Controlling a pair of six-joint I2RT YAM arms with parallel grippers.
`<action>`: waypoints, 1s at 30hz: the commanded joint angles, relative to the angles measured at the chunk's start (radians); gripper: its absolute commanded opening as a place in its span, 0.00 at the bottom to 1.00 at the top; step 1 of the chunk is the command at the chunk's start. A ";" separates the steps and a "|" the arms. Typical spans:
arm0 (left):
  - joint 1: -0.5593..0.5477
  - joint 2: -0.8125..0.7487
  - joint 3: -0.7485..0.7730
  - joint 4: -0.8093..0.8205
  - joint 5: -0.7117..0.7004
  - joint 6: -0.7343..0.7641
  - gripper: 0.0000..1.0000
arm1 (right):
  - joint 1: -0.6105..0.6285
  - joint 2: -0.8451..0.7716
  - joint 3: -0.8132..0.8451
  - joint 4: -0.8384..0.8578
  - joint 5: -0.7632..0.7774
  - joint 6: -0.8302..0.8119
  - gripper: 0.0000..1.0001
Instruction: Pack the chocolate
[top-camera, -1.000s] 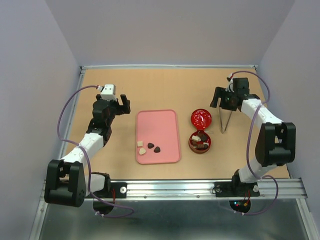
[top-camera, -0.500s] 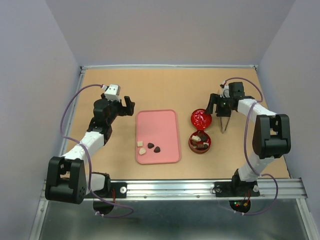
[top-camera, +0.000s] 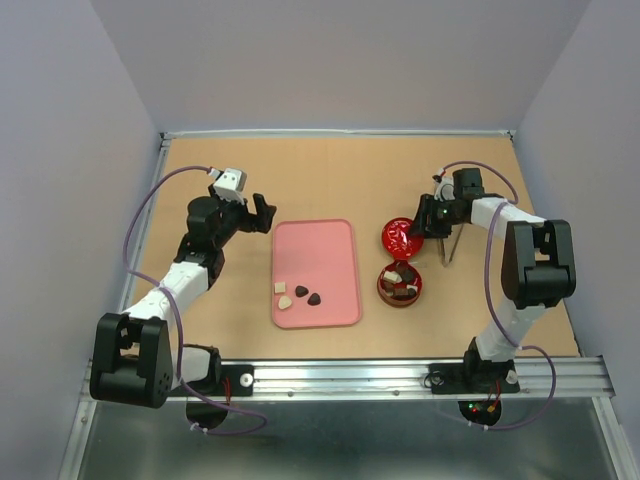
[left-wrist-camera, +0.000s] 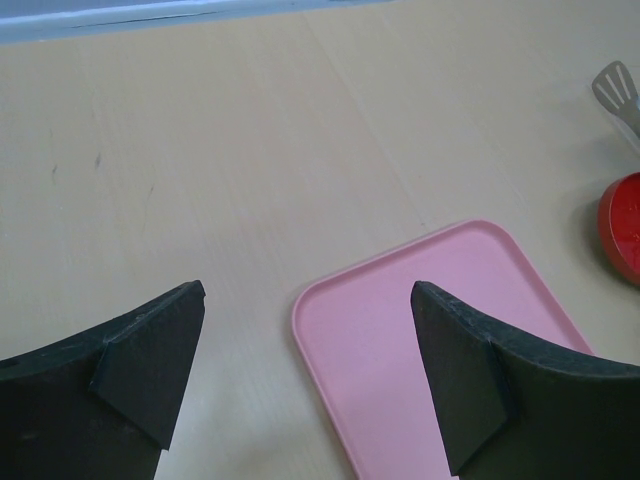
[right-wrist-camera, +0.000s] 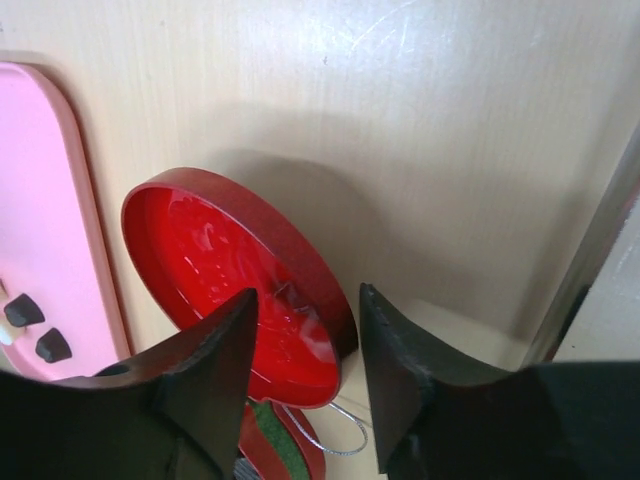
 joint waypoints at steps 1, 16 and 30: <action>-0.007 -0.004 0.045 0.042 0.032 0.021 0.95 | -0.005 0.002 0.004 0.029 -0.052 -0.011 0.49; -0.023 -0.012 0.048 0.039 0.041 0.021 0.95 | -0.005 0.008 -0.021 0.075 -0.042 0.024 0.26; -0.024 -0.009 0.050 0.033 0.021 0.024 0.95 | -0.005 -0.004 -0.042 0.143 -0.056 0.044 0.22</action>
